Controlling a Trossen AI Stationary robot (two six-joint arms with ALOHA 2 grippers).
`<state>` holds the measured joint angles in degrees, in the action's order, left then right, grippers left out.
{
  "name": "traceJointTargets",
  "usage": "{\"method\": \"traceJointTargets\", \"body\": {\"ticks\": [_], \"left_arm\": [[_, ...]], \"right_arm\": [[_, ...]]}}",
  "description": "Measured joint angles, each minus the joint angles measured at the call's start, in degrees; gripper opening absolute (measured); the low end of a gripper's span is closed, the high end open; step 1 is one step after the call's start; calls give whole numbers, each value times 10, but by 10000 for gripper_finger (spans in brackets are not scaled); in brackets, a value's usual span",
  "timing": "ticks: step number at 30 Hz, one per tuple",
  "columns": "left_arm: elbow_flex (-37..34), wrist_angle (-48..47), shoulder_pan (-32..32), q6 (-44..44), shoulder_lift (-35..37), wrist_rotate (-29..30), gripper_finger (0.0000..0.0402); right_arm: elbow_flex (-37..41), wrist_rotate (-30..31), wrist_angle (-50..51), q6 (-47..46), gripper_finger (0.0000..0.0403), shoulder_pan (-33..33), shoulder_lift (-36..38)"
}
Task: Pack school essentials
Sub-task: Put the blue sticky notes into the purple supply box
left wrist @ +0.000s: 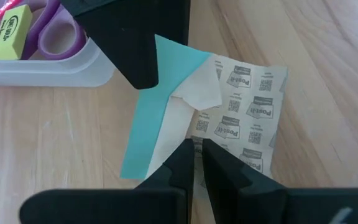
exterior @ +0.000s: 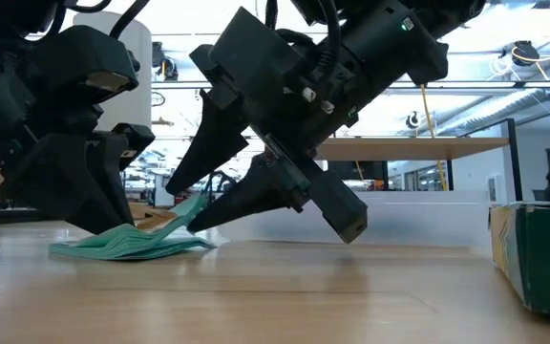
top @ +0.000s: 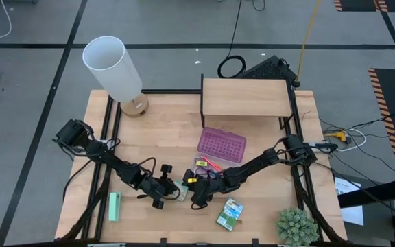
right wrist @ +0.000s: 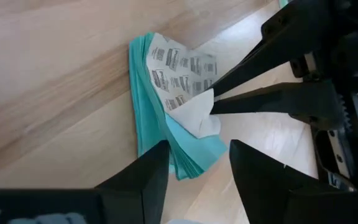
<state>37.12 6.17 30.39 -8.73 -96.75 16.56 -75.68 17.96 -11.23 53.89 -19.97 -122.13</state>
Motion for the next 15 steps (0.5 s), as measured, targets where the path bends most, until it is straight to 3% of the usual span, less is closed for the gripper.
{"method": "traceJointTargets", "body": {"ticks": [15], "left_arm": [[1,-3,0,0,0,0,35]], "right_arm": [[0,2,-14,22,136,-12,0]]}}
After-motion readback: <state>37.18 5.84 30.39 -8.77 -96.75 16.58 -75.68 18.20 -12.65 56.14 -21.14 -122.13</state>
